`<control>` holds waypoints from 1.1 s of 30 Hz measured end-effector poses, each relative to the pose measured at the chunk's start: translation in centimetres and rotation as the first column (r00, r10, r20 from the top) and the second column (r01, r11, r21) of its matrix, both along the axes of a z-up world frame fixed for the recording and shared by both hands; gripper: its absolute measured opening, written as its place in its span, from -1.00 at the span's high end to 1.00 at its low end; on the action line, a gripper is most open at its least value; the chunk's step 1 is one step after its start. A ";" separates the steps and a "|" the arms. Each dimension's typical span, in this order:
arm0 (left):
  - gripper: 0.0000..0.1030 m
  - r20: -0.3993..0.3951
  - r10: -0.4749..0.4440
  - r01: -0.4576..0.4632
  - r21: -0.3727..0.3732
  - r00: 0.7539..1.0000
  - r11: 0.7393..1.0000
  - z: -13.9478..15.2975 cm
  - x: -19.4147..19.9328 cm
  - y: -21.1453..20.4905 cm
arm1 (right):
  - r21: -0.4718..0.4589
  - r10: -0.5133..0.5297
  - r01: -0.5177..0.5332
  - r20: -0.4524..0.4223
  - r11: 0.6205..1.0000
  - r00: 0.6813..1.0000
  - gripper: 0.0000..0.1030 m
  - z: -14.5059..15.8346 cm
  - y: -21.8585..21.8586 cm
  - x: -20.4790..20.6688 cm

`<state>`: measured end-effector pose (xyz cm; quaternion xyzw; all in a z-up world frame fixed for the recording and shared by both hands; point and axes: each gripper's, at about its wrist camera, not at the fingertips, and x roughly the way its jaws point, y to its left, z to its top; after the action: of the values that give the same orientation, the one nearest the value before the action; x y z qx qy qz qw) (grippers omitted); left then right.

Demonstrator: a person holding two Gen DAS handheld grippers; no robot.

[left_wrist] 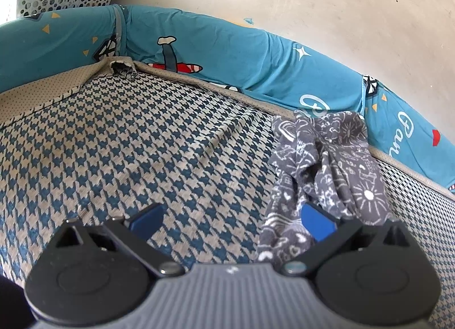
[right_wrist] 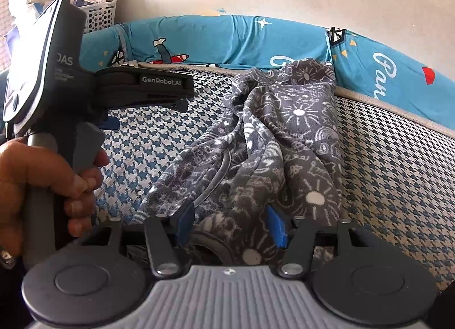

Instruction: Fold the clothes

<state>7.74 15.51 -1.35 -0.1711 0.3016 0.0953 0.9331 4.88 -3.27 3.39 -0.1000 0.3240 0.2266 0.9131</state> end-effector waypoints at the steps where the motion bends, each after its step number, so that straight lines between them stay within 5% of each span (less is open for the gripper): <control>1: -1.00 0.000 0.001 -0.001 0.000 1.000 1.000 0.0 0.0 0.0 | 0.001 -0.002 0.002 0.001 1.000 1.000 0.04 0.0 0.0 0.0; 13: -1.00 -0.004 -0.005 0.005 0.010 1.000 1.000 -0.1 0.0 -0.2 | 0.032 -0.026 0.026 -0.009 0.999 1.000 0.81 -1.0 -0.1 1.5; 26: -1.00 0.090 0.097 -0.102 0.056 0.991 0.993 2.2 -1.6 1.8 | 0.119 0.166 -0.177 0.095 0.977 0.982 0.84 3.8 2.0 -0.6; 33: -1.00 0.113 0.149 -0.156 0.050 0.982 0.987 3.1 -2.7 3.6 | 0.069 0.244 -0.247 0.054 0.967 0.968 0.84 1.8 4.7 -0.5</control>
<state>5.08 19.10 1.75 -0.1710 0.2331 0.1659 0.9428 4.38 1.42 5.19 -0.1101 0.2799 0.3475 0.8881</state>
